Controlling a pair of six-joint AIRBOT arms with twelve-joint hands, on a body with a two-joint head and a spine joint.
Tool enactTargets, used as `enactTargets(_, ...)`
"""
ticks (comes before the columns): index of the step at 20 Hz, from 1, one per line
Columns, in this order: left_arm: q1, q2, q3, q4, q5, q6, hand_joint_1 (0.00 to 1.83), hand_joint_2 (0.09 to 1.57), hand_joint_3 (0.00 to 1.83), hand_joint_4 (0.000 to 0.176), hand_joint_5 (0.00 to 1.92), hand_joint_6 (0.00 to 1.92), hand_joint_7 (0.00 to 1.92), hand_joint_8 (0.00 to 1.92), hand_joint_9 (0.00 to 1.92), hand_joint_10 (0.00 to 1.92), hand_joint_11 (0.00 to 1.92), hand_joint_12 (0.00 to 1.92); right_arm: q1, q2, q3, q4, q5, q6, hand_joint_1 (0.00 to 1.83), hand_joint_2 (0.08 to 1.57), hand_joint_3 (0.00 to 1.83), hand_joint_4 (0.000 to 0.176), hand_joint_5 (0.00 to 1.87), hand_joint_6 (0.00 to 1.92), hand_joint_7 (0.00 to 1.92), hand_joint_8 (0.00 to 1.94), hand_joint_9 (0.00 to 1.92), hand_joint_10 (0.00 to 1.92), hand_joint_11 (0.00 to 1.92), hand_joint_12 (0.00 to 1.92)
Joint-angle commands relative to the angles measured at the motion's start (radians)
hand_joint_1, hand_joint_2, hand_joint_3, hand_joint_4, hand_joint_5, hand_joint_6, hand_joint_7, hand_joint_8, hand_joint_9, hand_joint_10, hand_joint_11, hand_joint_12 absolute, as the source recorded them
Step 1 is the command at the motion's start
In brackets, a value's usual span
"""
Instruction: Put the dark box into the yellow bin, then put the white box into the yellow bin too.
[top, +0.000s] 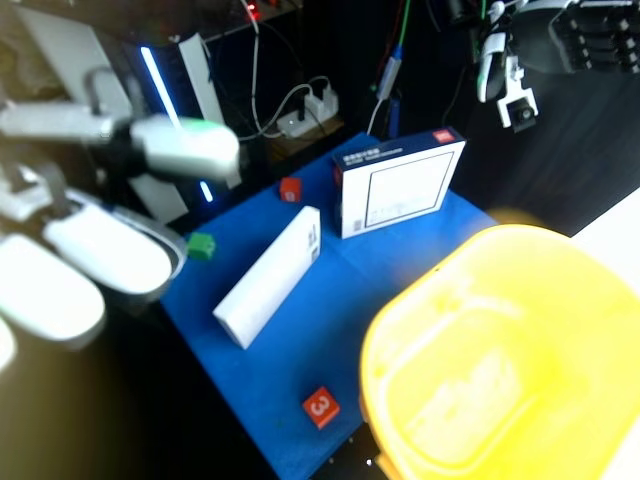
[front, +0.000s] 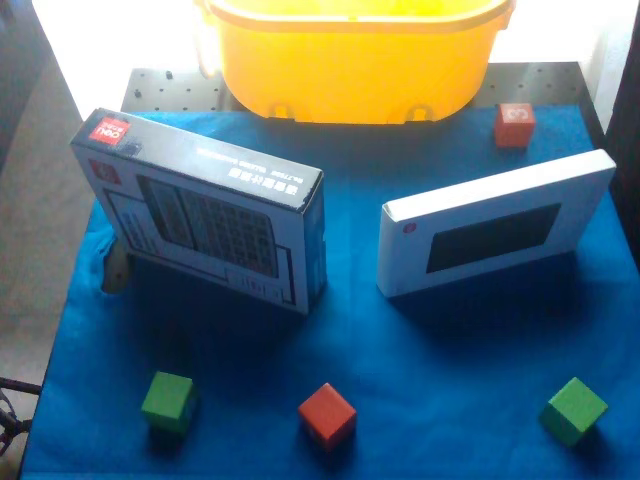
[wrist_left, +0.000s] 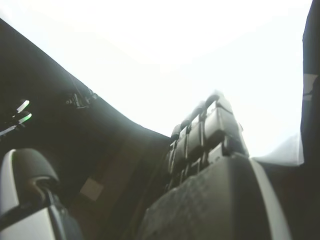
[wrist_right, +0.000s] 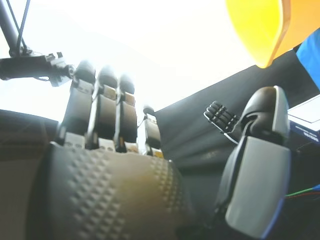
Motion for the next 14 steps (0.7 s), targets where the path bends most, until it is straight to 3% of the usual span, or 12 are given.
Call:
enactTargets(1, -0.009, -0.005, 0.013, -0.019, -0.124, -0.025, 0.31, 1.06, 0.01, 0.0, 0.14, 0.0, 0.14, 0.01, 0.09, 0.01, 0.0, 0.01, 0.013, -0.002, 0.004, 0.003, 0.113, -0.002, 0.16, 1.0, 0.0, 0.0, 0.27, 0.0, 0.36, 0.0, 0.34, 0.03, 0.07, 0.53)
enactTargets(5, -0.032, -0.006, 0.041, 0.038, -0.111, -0.109, 0.19, 1.06, 0.0, 0.0, 0.15, 0.0, 0.12, 0.0, 0.09, 0.0, 0.0, 0.0, 0.013, -0.011, 0.007, -0.004, 0.099, -0.002, 0.16, 1.01, 0.01, 0.0, 0.24, 0.0, 0.36, 0.0, 0.29, 0.0, 0.02, 0.47)
enactTargets(7, -0.049, 0.0, 0.047, 0.136, -0.076, -0.149, 0.32, 1.02, 0.0, 0.0, 0.17, 0.01, 0.15, 0.01, 0.13, 0.02, 0.04, 0.02, 0.013, -0.012, 0.007, -0.005, 0.092, -0.002, 0.16, 1.02, 0.01, 0.0, 0.27, 0.01, 0.38, 0.01, 0.31, 0.01, 0.05, 0.49)
enactTargets(9, -0.067, 0.018, 0.043, 0.251, -0.026, -0.184, 0.3, 1.04, 0.0, 0.0, 0.1, 0.0, 0.06, 0.0, 0.04, 0.0, 0.0, 0.0, 0.013, -0.014, 0.008, -0.007, 0.083, -0.002, 0.12, 1.06, 0.0, 0.0, 0.26, 0.0, 0.35, 0.0, 0.3, 0.0, 0.01, 0.59)
enactTargets(10, -0.072, 0.028, 0.035, 0.291, -0.013, -0.195, 0.26, 1.05, 0.0, 0.0, 0.07, 0.0, 0.02, 0.0, 0.01, 0.0, 0.0, 0.0, 0.013, -0.015, 0.009, -0.007, 0.081, -0.002, 0.11, 1.09, 0.01, 0.0, 0.26, 0.0, 0.36, 0.0, 0.3, 0.0, 0.0, 0.6)
enactTargets(13, -0.082, 0.074, -0.018, 0.398, 0.017, -0.197, 0.42, 0.98, 0.0, 0.0, 0.09, 0.01, 0.04, 0.01, 0.02, 0.0, 0.01, 0.01, 0.013, -0.015, 0.01, -0.007, 0.08, -0.002, 0.14, 1.1, 0.0, 0.0, 0.19, 0.0, 0.44, 0.01, 0.35, 0.01, 0.0, 0.69)
enactTargets(14, -0.083, 0.085, -0.03, 0.425, 0.025, -0.197, 0.32, 1.01, 0.0, 0.0, 0.02, 0.0, 0.01, 0.0, 0.0, 0.0, 0.0, 0.0, 0.013, -0.015, 0.01, -0.007, 0.08, -0.002, 0.15, 1.08, 0.0, 0.007, 0.19, 0.0, 0.45, 0.01, 0.33, 0.0, 0.0, 0.66)
